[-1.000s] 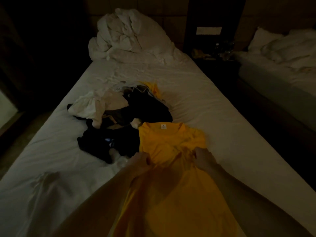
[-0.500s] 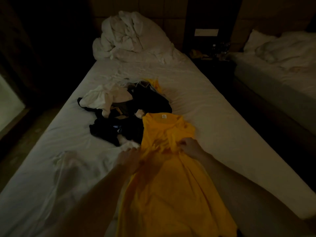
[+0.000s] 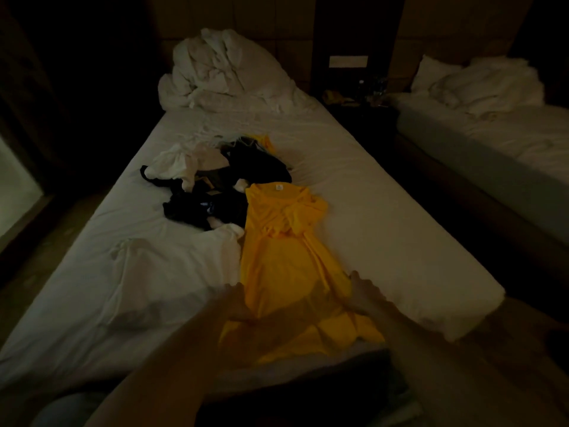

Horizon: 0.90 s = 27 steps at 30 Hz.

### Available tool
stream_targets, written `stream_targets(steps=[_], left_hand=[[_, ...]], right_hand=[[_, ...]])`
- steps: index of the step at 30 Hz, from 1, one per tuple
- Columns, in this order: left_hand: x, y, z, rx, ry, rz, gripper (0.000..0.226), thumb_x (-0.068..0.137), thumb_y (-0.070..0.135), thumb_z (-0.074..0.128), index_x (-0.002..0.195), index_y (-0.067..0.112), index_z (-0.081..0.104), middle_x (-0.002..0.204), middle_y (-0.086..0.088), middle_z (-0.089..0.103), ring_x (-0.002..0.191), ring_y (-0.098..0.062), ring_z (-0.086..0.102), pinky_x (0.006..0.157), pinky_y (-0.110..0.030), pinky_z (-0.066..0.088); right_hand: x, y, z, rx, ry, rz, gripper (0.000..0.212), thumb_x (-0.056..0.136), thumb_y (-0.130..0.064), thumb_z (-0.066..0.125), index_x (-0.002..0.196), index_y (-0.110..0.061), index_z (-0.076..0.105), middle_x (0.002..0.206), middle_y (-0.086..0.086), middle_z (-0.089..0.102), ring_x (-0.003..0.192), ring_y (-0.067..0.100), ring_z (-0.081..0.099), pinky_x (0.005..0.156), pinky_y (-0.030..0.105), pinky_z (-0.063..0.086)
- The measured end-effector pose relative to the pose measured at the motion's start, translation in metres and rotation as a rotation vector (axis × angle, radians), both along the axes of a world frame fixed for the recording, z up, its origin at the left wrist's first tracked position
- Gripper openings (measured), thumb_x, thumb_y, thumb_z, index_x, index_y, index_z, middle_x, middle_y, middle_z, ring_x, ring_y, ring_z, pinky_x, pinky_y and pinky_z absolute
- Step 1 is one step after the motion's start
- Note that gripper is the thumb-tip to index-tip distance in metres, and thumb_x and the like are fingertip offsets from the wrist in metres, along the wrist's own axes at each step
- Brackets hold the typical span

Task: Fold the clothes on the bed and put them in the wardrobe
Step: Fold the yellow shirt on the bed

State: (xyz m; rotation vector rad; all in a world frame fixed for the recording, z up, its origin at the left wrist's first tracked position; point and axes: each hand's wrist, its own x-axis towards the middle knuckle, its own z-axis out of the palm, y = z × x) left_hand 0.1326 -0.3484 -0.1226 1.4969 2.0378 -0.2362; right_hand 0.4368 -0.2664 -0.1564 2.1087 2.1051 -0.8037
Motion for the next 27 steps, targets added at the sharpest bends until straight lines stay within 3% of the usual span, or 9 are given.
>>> stream_targets(steps=[5, 8, 10, 14, 16, 19, 21, 23, 27], left_hand=[[0.032, -0.016, 0.022, 0.022, -0.047, 0.006, 0.067, 0.086, 0.012, 0.069, 0.141, 0.002, 0.031, 0.133, -0.021, 0.047, 0.098, -0.034, 0.066, 0.069, -0.037, 0.061], [0.053, -0.017, 0.024, -0.008, -0.276, 0.005, 0.042, 0.088, 0.026, 0.069, 0.112, -0.006, 0.059, 0.101, -0.020, 0.067, 0.065, -0.027, 0.070, 0.049, -0.028, 0.056], [0.060, -0.019, 0.022, 0.022, -0.352, 0.021, 0.041, 0.091, 0.034, 0.064, 0.102, -0.005, 0.064, 0.085, -0.015, 0.071, 0.055, -0.022, 0.068, 0.051, -0.031, 0.057], [0.045, -0.027, 0.011, 0.204, -0.206, -0.195, 0.022, 0.089, 0.008, 0.056, 0.107, 0.003, 0.068, 0.109, -0.012, 0.068, 0.101, -0.028, 0.065, 0.086, -0.038, 0.054], [0.033, -0.032, 0.003, 0.276, -0.106, -0.321, 0.035, 0.084, -0.004, 0.053, 0.115, 0.006, 0.063, 0.122, -0.010, 0.060, 0.115, -0.026, 0.055, 0.092, -0.033, 0.046], [0.020, -0.040, -0.010, 0.361, 0.026, -0.532, 0.036, 0.080, -0.012, 0.050, 0.112, 0.002, 0.061, 0.122, -0.011, 0.053, 0.115, -0.028, 0.051, 0.086, -0.024, 0.036], [0.017, -0.045, -0.011, 0.400, 0.184, -0.652, 0.035, 0.083, -0.006, 0.051, 0.113, 0.010, 0.060, 0.129, -0.003, 0.046, 0.118, -0.024, 0.048, 0.091, -0.032, 0.039], [0.016, -0.047, -0.007, 0.391, 0.315, -0.715, 0.037, 0.087, 0.002, 0.052, 0.119, 0.020, 0.055, 0.133, 0.002, 0.040, 0.122, -0.020, 0.043, 0.093, -0.035, 0.037], [0.011, -0.049, -0.010, 0.505, 0.303, -0.932, 0.033, 0.083, 0.018, 0.049, 0.110, 0.029, 0.064, 0.121, 0.000, 0.062, 0.104, -0.021, 0.064, 0.079, -0.035, 0.052]], right_hand=[[0.008, -0.029, 0.014, 0.097, 0.013, 0.074, 0.065, 0.089, -0.037, 0.062, 0.140, -0.017, 0.027, 0.121, 0.013, 0.056, 0.102, 0.032, 0.060, 0.080, 0.036, 0.050], [0.005, -0.043, 0.019, 0.091, 0.169, 0.103, 0.075, 0.083, -0.045, 0.069, 0.141, -0.021, 0.028, 0.123, 0.014, 0.057, 0.103, 0.032, 0.060, 0.079, 0.035, 0.050], [0.004, -0.054, 0.021, 0.061, 0.316, 0.146, 0.066, 0.088, -0.042, 0.067, 0.140, -0.021, 0.033, 0.122, 0.016, 0.058, 0.101, 0.032, 0.062, 0.073, 0.036, 0.051], [0.002, -0.072, 0.022, -0.032, 0.659, 0.008, 0.020, 0.100, -0.015, 0.046, 0.119, -0.017, 0.052, 0.112, 0.011, 0.060, 0.089, 0.029, 0.067, 0.068, 0.044, 0.061], [0.001, -0.074, 0.017, -0.003, 0.689, 0.016, 0.022, 0.095, -0.003, 0.042, 0.100, -0.017, 0.058, 0.107, 0.012, 0.064, 0.091, 0.030, 0.066, 0.075, 0.051, 0.059], [0.002, -0.075, 0.005, 0.173, 0.491, 0.324, 0.034, 0.083, 0.003, 0.044, 0.086, -0.024, 0.064, 0.103, 0.009, 0.068, 0.095, 0.026, 0.064, 0.080, 0.049, 0.055], [0.004, -0.075, 0.002, 0.259, 0.271, 0.582, 0.037, 0.083, 0.001, 0.047, 0.103, -0.023, 0.067, 0.120, 0.006, 0.064, 0.113, 0.026, 0.055, 0.086, 0.046, 0.051], [0.008, -0.075, -0.002, 0.253, -0.061, 0.774, 0.061, 0.081, 0.006, 0.049, 0.132, -0.026, 0.052, 0.151, -0.004, 0.037, 0.138, 0.021, 0.028, 0.095, 0.044, 0.044], [0.013, -0.078, 0.002, 0.317, -0.367, 0.923, 0.086, 0.082, 0.005, 0.057, 0.151, -0.032, 0.022, 0.163, -0.012, 0.004, 0.149, 0.019, 0.002, 0.102, 0.043, 0.037]])
